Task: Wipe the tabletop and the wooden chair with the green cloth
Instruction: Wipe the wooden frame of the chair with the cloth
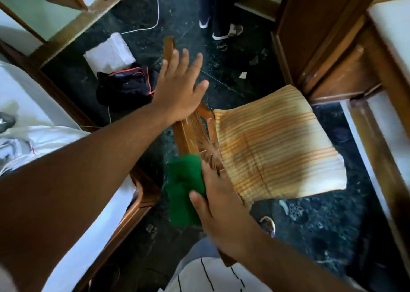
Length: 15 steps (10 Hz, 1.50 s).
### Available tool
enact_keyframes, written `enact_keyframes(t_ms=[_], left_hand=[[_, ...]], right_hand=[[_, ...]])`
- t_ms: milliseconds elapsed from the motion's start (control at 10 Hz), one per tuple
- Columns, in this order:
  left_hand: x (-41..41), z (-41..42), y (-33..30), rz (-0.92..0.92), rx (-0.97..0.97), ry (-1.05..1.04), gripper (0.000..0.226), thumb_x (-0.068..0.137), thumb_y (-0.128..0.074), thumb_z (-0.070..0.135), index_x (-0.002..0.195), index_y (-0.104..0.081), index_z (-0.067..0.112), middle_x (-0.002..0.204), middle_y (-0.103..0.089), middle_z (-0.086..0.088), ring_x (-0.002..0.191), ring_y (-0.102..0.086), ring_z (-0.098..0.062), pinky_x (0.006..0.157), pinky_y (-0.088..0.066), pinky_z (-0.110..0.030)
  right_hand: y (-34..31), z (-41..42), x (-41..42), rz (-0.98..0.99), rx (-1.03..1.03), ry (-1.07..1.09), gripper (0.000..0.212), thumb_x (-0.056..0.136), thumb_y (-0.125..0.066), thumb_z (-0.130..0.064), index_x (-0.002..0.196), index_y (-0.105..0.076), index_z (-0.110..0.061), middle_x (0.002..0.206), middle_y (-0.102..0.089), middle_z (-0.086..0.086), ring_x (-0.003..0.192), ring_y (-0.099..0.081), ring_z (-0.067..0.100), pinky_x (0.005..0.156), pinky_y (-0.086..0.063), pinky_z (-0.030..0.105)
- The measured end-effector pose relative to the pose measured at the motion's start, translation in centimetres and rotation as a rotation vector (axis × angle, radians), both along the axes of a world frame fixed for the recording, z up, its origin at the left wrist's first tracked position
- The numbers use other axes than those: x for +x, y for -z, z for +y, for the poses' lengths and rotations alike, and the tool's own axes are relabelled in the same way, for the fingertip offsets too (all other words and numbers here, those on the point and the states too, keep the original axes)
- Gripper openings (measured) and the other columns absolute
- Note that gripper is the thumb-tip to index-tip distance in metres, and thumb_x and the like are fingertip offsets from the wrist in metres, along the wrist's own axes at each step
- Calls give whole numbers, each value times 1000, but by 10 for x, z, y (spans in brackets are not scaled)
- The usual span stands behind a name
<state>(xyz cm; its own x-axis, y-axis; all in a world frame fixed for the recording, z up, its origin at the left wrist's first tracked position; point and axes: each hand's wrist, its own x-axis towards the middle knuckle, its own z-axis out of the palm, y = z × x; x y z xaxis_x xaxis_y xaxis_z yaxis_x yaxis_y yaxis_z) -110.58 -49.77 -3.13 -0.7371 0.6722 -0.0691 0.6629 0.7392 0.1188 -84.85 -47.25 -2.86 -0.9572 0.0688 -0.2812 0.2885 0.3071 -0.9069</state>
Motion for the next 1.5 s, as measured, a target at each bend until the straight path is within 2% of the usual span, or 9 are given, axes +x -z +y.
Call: enact_keyframes(t_ms=[100, 300, 400, 600, 900, 1000, 1200, 1400, 1500], left_hand=[[-1, 0, 5, 51, 4, 12, 68, 102, -25, 53, 159, -12, 20, 167, -8, -20, 155, 0, -38, 124, -3, -52], [2, 4, 0, 55, -92, 10, 67, 103, -26, 51, 160, -9, 19, 167, -7, -21, 155, 1, -37, 125, -3, -52], [2, 5, -1, 51, -97, 6, 66, 104, -25, 48, 160, -8, 19, 167, -8, -20, 156, 0, -35, 125, -3, -51], [6, 5, -3, 74, -75, -22, 65, 103, -25, 46, 160, -10, 19, 167, -10, -19, 156, -3, -35, 125, -5, -51], [12, -7, 2, -32, 211, -259, 73, 104, -29, 49, 160, -3, 9, 168, 2, -17, 155, 8, -35, 124, 2, -44], [4, -9, 2, -266, 364, -372, 75, 102, -21, 48, 158, -7, 1, 168, -3, -19, 156, 5, -27, 127, 3, -42], [10, -18, 12, -341, 594, -508, 77, 95, -19, 62, 158, -23, 16, 166, -22, -3, 153, -20, -18, 111, -17, -16], [-6, -12, 12, -511, 730, -253, 118, 76, -22, 90, 156, -21, 4, 163, -26, -19, 153, -24, -29, 125, -22, -45], [-12, -13, 13, -499, 666, -281, 136, 62, -20, 100, 157, -16, 2, 163, -21, -25, 153, -18, -38, 123, -18, -57]], right_hand=[[2, -3, 40, -77, -34, -31, 67, 100, -39, -45, 156, -6, -29, 160, -27, -3, 146, -27, 15, 115, -34, 44], [5, 4, -68, -61, -51, 15, 55, 101, -46, -32, 149, -27, -11, 145, -43, 11, 136, -42, 26, 111, -38, 50], [15, 15, -77, -26, -160, 17, 59, 104, -40, -34, 155, -18, -13, 157, -31, 12, 146, -28, 27, 116, -30, 49], [31, 22, 43, 62, -305, -174, 64, 99, -35, -53, 147, 6, -53, 158, 10, -35, 149, 12, 1, 124, -5, 48], [36, 44, -42, 61, -469, -185, 79, 99, -50, -11, 155, 3, -27, 162, 10, -13, 150, 11, 6, 124, 1, 42], [61, 47, -21, 71, -478, -206, 79, 86, -51, -18, 146, -9, -47, 159, 16, -21, 148, 20, 3, 123, 5, 46], [105, 62, -63, 212, -252, -369, 92, 85, -43, -9, 143, 1, -65, 159, 18, -27, 149, 20, 6, 116, 13, 64], [103, 90, -190, 392, 23, -328, 92, 74, -37, -2, 157, -8, -26, 162, 9, -7, 151, 15, 21, 122, 4, 46], [114, 83, -156, 496, 46, -409, 90, 74, -32, -11, 156, -2, -35, 163, 12, -14, 152, 13, 18, 118, 6, 43]])
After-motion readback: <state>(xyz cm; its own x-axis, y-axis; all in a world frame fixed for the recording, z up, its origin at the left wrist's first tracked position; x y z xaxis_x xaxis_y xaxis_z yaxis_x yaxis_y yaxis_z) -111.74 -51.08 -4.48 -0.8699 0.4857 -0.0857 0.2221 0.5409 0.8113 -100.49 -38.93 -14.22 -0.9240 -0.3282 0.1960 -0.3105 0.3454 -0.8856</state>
